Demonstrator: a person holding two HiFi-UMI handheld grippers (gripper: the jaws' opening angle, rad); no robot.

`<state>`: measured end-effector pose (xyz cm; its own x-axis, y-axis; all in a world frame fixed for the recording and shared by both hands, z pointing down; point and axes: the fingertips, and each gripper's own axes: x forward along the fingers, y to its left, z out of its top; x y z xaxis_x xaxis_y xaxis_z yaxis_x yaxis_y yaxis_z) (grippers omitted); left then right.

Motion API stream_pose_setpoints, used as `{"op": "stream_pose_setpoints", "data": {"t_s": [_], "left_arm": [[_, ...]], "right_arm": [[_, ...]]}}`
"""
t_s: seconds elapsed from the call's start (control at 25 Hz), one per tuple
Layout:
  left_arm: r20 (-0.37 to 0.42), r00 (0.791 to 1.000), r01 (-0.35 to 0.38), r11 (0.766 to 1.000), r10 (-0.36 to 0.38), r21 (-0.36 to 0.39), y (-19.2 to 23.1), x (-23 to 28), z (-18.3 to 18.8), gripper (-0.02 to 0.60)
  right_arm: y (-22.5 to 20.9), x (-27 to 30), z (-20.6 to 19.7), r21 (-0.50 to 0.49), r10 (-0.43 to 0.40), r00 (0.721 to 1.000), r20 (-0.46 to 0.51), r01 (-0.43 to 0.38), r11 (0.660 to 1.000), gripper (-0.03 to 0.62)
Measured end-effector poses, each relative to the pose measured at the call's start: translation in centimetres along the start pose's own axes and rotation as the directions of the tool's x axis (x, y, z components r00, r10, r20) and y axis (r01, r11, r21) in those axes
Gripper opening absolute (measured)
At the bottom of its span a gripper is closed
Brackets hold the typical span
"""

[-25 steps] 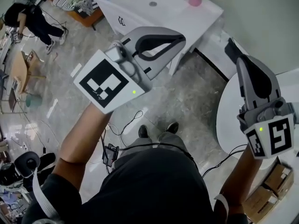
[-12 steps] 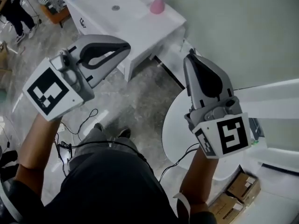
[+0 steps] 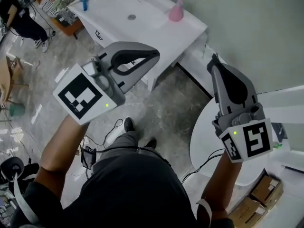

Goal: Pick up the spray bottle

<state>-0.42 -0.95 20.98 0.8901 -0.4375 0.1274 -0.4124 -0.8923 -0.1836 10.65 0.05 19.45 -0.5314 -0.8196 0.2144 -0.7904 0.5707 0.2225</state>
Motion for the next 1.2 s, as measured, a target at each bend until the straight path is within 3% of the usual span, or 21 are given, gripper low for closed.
{"op": "stream_pose_setpoints", "data": {"t_s": [0.48, 0.88, 1.2], "left_arm": [[0.045, 0.995, 0.083, 0.996, -0.084, 0.01, 1.2, 1.2, 0.3, 0.004], [0.054, 0.996, 0.071, 0.997, -0.072, 0.016, 1.2, 1.8, 0.1, 0.004], [0.004, 1.0, 0.007, 1.0, -0.007, -0.018, 5.6, 10.0, -0.3, 0.005]], "right_arm": [[-1.6, 0.8, -0.3, 0.01, -0.099, 0.995, -0.023, 0.099, 0.995, 0.008], [-2.1, 1.0, -0.4, -0.013, -0.086, 0.996, -0.027, 0.086, 0.996, 0.008], [-10.6, 5.9, -2.8, 0.02, 0.004, 1.0, -0.014, -0.004, 1.0, 0.009]]}}
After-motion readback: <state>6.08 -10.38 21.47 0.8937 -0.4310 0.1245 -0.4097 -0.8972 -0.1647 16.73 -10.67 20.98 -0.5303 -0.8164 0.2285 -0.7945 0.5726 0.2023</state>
